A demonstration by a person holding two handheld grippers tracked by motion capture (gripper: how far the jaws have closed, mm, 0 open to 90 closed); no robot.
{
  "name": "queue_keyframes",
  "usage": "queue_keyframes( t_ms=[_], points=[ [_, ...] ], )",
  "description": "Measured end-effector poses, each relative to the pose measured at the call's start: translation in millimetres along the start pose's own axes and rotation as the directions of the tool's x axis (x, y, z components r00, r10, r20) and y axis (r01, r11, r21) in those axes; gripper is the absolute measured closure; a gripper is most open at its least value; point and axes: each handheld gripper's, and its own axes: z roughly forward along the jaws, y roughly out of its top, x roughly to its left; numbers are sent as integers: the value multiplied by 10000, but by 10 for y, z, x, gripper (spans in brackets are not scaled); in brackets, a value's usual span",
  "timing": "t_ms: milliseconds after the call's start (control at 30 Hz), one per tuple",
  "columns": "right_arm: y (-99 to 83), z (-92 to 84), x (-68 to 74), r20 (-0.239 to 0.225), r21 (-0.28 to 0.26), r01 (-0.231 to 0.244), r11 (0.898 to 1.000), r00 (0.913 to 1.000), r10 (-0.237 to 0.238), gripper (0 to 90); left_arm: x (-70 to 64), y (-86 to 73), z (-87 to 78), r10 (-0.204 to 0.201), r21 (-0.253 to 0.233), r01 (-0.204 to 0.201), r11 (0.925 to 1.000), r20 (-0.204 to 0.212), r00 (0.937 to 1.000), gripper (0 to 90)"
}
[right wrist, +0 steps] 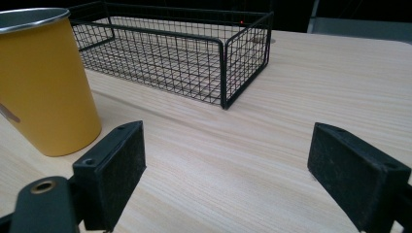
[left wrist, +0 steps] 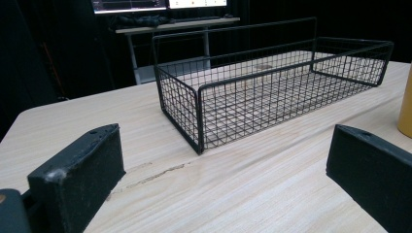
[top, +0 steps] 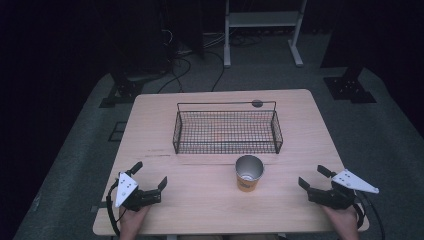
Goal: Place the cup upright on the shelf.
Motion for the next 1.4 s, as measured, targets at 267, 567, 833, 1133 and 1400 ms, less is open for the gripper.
queue_keyframes(
  t_ms=[267,567,833,1133,1400],
  points=[
    [29,16,87,-309,-49,267,9996,9992,-269,130,-3,-1,-5,5,-38,-4,10000,77,10000,0],
    [75,72,241,-637,-62,626,9980,9960,-629,130,0,-2,-9,-12,-83,13,10000,107,9999,0],
    [83,112,319,-868,13,844,9964,9927,-840,130,-1,-2,-9,-15,-82,15,10000,99,9999,0],
    [91,134,369,-1042,-12,908,9959,9904,-904,130,0,-2,-9,-18,-84,19,10000,95,10000,0],
    [102,155,439,-1261,-10,1025,9947,9868,-1018,130,-1,-2,-9,-12,-83,13,10000,95,10000,0]
  ],
)
